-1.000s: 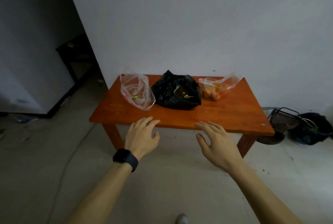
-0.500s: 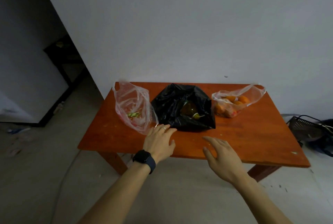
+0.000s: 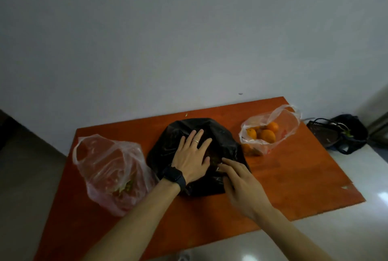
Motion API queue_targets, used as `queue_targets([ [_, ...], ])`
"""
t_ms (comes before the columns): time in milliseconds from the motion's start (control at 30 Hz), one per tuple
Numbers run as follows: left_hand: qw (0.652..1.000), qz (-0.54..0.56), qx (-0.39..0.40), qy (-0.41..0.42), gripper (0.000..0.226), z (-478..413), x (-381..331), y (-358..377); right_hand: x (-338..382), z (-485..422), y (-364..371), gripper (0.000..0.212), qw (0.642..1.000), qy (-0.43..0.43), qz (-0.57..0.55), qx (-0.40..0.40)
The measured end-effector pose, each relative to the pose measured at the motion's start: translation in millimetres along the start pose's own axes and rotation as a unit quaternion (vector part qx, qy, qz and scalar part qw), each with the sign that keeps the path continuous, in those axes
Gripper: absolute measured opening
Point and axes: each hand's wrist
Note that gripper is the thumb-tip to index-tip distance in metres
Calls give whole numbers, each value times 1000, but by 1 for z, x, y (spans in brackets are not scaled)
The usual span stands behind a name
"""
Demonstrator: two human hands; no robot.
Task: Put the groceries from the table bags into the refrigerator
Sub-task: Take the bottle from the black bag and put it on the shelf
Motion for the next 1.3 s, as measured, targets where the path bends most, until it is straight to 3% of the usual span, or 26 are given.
queue_targets([
  [100, 997, -4, 70, 17, 59, -36, 20, 5, -13, -34, 18, 45, 996, -16, 82, 43],
  [267, 973, -82, 215, 7, 58, -56, 63, 21, -47, -84, 49, 60, 948, 74, 192, 245],
  [367, 957, -161, 241, 10, 38, -59, 96, 26, -70, -111, 64, 60, 923, 99, 212, 305],
  [567, 956, -184, 228, -9, 94, -86, 127, 20, -105, -179, 82, 75, 929, 98, 193, 299],
  [700, 971, -54, 226, -53, 100, -105, 132, 32, -131, -195, 98, 92, 905, 124, 228, 337],
  [800, 978, -1, 198, -70, 89, -119, 137, 38, -144, -188, 118, 107, 919, 125, 211, 309],
  [900, 974, -120, 191, -36, 89, -128, 136, 37, -151, -183, 125, 119, 934, 120, 178, 284],
  [1000, 940, -263, 214, 29, 89, -132, 113, 35, -146, -174, 119, 101, 946, 127, 144, 260],
  [1167, 908, -270, 251, 197, 82, -133, 63, 47, -114, -139, 94, 73, 976, 139, 41, 165],
  [1300, 882, -284, 269, 262, 91, -136, 41, 71, -93, -97, 90, 57, 987, 133, -26, 91],
])
Point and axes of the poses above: each hand's wrist, its own z-axis away from the middle knuckle, its own y-axis out of the palm, x = y × z, and after that the axes turned 8 degrees about z, right-handed
